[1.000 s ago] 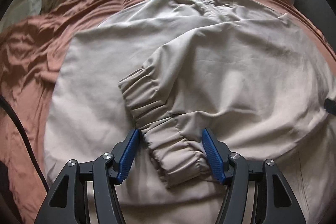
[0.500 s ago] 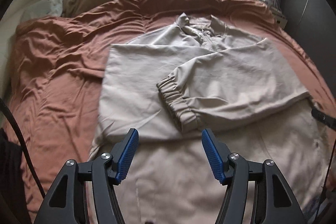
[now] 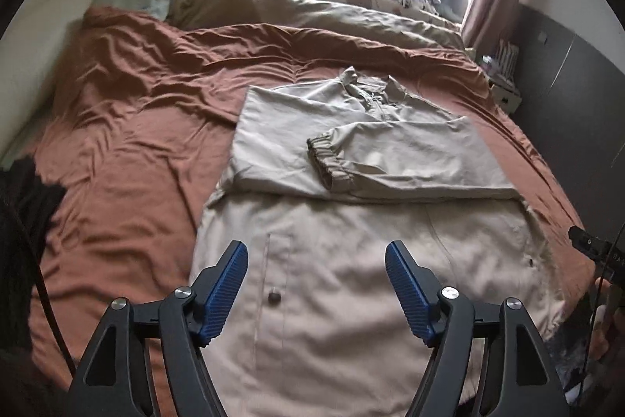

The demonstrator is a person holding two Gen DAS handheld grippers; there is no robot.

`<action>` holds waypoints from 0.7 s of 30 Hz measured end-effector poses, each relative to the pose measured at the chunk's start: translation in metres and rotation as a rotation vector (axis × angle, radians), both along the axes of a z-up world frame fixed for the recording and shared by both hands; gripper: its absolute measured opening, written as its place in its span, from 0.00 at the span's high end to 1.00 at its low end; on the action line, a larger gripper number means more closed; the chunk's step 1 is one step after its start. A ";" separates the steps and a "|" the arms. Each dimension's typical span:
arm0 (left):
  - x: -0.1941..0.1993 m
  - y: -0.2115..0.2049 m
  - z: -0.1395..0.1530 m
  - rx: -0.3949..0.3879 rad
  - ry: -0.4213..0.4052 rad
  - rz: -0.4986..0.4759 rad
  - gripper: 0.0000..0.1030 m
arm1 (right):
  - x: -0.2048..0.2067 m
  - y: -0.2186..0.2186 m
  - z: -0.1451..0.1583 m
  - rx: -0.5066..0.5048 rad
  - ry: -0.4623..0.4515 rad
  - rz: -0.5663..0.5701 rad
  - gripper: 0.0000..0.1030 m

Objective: Fold large clothes
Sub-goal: 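Raise both tools away from the jacket and move them toward its hem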

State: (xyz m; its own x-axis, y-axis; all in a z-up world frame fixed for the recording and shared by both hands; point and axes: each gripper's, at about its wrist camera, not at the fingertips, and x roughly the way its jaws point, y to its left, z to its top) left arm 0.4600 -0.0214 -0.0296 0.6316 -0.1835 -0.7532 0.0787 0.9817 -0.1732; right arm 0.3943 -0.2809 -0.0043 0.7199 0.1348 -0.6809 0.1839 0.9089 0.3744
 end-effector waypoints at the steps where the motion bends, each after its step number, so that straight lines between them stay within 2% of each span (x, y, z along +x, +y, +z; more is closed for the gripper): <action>1: -0.009 0.002 0.002 -0.001 -0.003 0.005 0.28 | -0.008 0.002 0.003 -0.003 -0.008 0.003 0.30; 5: -0.048 0.013 0.012 -0.015 -0.024 0.019 0.26 | -0.045 0.003 0.010 -0.015 -0.025 0.002 0.25; 6: -0.053 0.014 0.014 -0.015 -0.028 0.019 0.22 | -0.055 0.004 0.011 -0.022 -0.031 0.000 0.21; 10: -0.096 0.017 0.028 -0.012 -0.078 0.013 0.08 | -0.094 0.003 0.014 -0.025 -0.048 -0.006 0.18; 12: -0.115 0.020 0.034 -0.013 -0.105 0.017 0.03 | -0.115 0.004 0.017 -0.027 -0.061 -0.001 0.11; 15: -0.143 0.024 0.040 -0.026 -0.126 0.021 0.03 | -0.148 0.001 0.020 -0.027 -0.083 0.002 0.00; 21: -0.193 0.033 0.049 -0.035 -0.170 0.016 0.00 | -0.196 -0.010 0.020 -0.022 -0.112 -0.014 0.00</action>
